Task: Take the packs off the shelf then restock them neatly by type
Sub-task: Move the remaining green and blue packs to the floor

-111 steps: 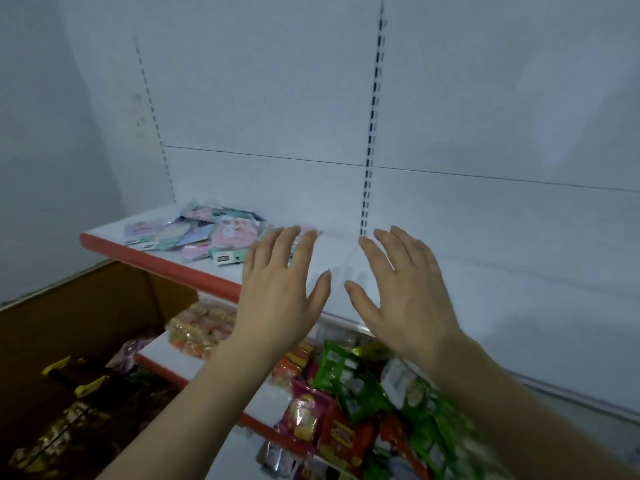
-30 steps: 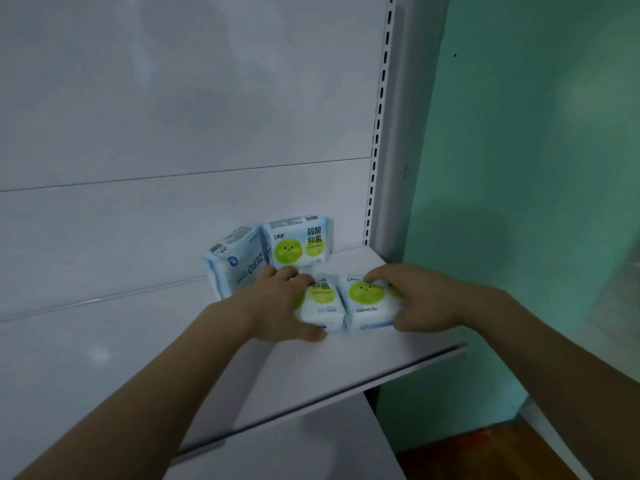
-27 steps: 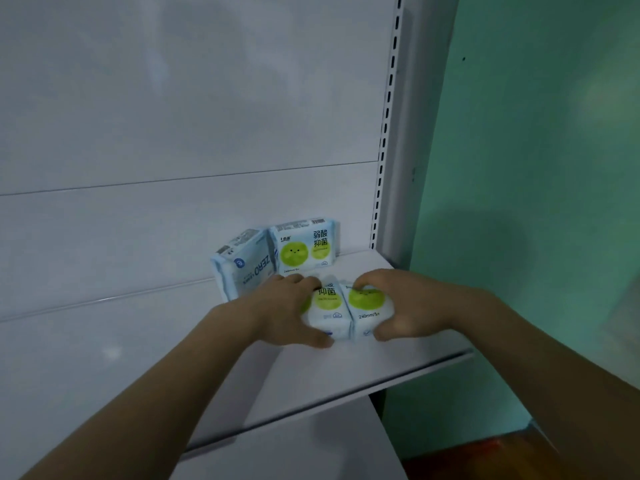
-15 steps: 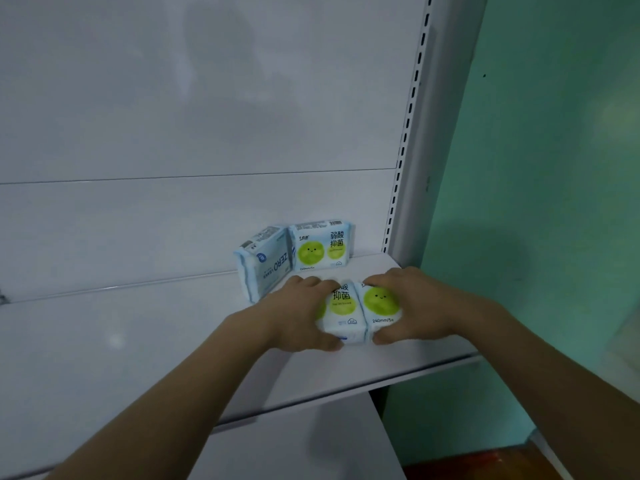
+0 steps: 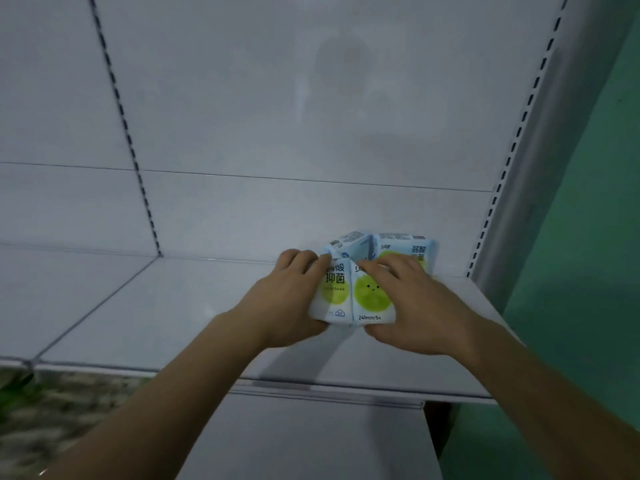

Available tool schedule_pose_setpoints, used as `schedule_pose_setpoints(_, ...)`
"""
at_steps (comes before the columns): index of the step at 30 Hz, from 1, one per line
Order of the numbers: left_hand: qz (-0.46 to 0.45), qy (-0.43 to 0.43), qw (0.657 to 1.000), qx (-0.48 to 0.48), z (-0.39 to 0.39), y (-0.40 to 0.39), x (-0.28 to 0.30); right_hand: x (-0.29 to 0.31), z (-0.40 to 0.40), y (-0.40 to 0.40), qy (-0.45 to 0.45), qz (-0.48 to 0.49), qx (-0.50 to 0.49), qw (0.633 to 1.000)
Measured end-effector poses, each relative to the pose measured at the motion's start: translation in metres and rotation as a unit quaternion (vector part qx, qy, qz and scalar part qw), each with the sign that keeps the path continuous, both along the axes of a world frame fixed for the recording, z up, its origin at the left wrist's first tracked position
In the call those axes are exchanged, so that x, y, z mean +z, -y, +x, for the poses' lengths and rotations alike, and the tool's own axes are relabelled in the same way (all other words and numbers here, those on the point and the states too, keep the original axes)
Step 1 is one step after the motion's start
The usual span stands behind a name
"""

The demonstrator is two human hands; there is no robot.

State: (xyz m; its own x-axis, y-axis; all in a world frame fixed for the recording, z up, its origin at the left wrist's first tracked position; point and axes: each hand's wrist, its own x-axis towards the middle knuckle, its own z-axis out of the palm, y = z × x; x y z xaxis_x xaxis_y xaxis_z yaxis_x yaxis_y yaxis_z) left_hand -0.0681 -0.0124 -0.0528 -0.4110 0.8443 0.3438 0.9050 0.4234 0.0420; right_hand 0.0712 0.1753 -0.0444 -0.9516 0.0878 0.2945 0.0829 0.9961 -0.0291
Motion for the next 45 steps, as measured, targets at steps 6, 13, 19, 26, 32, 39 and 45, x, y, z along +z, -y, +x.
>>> schedule_pose_setpoints(6, 0.028, -0.014, 0.993, 0.115, 0.009, 0.061, -0.004, -0.001, -0.031, 0.032, -0.018, 0.006, 0.105, 0.994)
schedule_pose_setpoints(13, 0.057, -0.038, 0.967, 0.244, 0.027, 0.144, -0.010, -0.007, -0.064, 0.102, -0.045, 0.008, 0.211, 0.977)
schedule_pose_setpoints(19, 0.062, -0.075, 0.937, 0.335, 0.049, 0.246, -0.008, 0.001, -0.090, 0.201, -0.058, 0.020, 0.306, 0.950)
schedule_pose_setpoints(26, 0.048, -0.060, 0.889, 0.451, 0.084, 0.383, -0.005, -0.001, -0.110, 0.346, -0.052, 0.015, 0.420, 0.906)
schedule_pose_setpoints(32, 0.045, -0.033, 0.842, 0.536, 0.120, 0.477, -0.023, -0.018, -0.117, 0.455, -0.033, 0.008, 0.496, 0.868)
schedule_pose_setpoints(39, 0.045, -0.018, 0.794, 0.606, 0.126, 0.562, -0.045, -0.035, -0.141, 0.556, -0.020, 0.025, 0.558, 0.829)
schedule_pose_setpoints(45, 0.043, 0.022, 0.769, 0.638, 0.090, 0.620, -0.077, -0.067, -0.196, 0.626, 0.025, 0.025, 0.595, 0.803)
